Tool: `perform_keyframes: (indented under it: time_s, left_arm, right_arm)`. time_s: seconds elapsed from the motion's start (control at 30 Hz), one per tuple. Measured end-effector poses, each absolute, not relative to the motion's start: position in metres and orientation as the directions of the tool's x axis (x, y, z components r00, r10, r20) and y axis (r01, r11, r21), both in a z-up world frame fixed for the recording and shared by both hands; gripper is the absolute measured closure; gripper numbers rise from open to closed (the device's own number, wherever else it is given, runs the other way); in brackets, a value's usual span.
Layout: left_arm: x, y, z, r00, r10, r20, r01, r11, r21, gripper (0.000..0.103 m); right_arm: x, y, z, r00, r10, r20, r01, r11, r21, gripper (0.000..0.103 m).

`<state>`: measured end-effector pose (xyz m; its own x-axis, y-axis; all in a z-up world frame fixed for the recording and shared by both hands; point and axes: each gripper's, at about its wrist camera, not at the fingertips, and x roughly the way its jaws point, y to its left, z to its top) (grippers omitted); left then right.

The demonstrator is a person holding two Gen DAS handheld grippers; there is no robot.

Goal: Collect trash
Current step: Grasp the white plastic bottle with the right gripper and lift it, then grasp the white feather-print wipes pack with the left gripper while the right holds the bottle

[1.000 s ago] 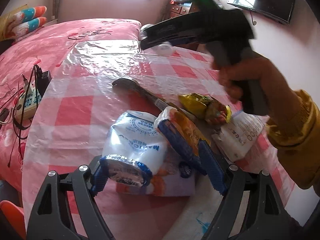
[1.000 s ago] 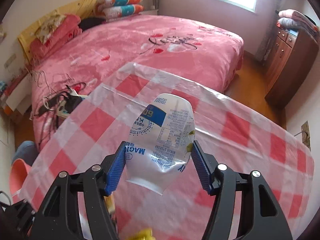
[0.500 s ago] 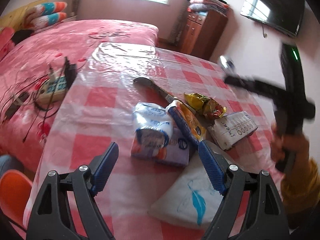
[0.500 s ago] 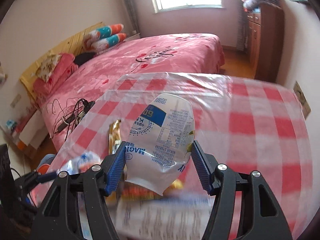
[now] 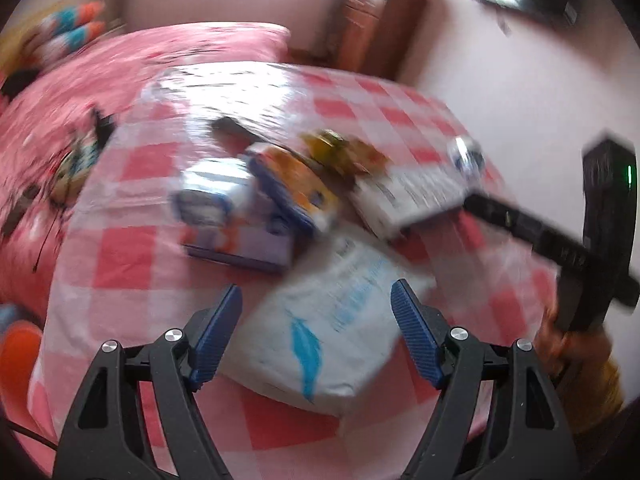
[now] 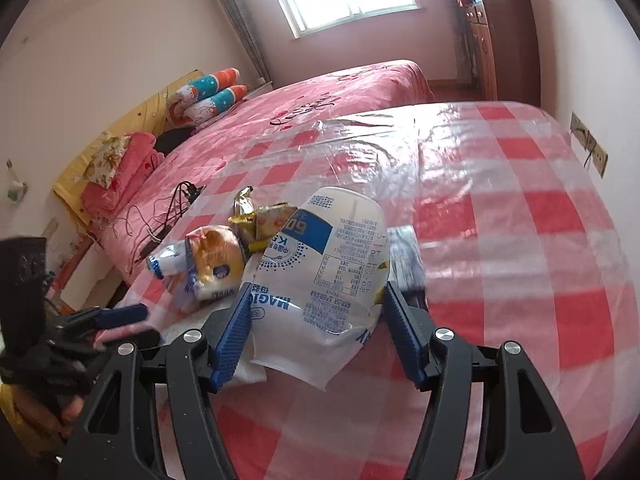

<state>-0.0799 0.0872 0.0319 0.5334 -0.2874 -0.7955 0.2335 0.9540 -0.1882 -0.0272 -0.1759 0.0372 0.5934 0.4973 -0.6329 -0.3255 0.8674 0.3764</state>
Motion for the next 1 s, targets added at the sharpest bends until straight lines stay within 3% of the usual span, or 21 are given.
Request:
perform_keyframes:
  time_s: [0.17,0.33,0.5,0.6,1.0]
  left_arm:
    - [-0.081,0.070,0.024,0.511,-0.262,-0.819,0.331,0.939,-0.094,0.024]
    - [-0.078,0.060,0.015,0.483,-0.237,-0.843,0.373,0.927,-0.046,0.011]
    - [-0.072,0.050,0.000,0.475,-0.141,-0.869,0.378,0.924,0.057,0.006]
    - [-0.066,0.057,-0.002,0.457,-0.178,-0.872,0.345,0.939,-0.010,0.006]
    - [-0.060,0.052,-0.002,0.420,-0.155,-0.894,0.335,0.942,-0.006,0.005]
  right_arm:
    - [-0.037,-0.187,0.036,0.587,0.535,-0.608,-0.334,0.844,0.420,0.039]
    - [-0.044,-0.193,0.040,0.586,0.569,-0.577,-0.354,0.820,0.450,0.039]
    - [-0.050,-0.199,0.041,0.577,0.598,-0.557,-0.373,0.799,0.471,0.039]
    - [-0.052,-0.202,0.040,0.566,0.610,-0.555,-0.381,0.790,0.480,0.039]
    - [-0.051,-0.211,0.025,0.505,0.617,-0.603,-0.371,0.786,0.494,0.039]
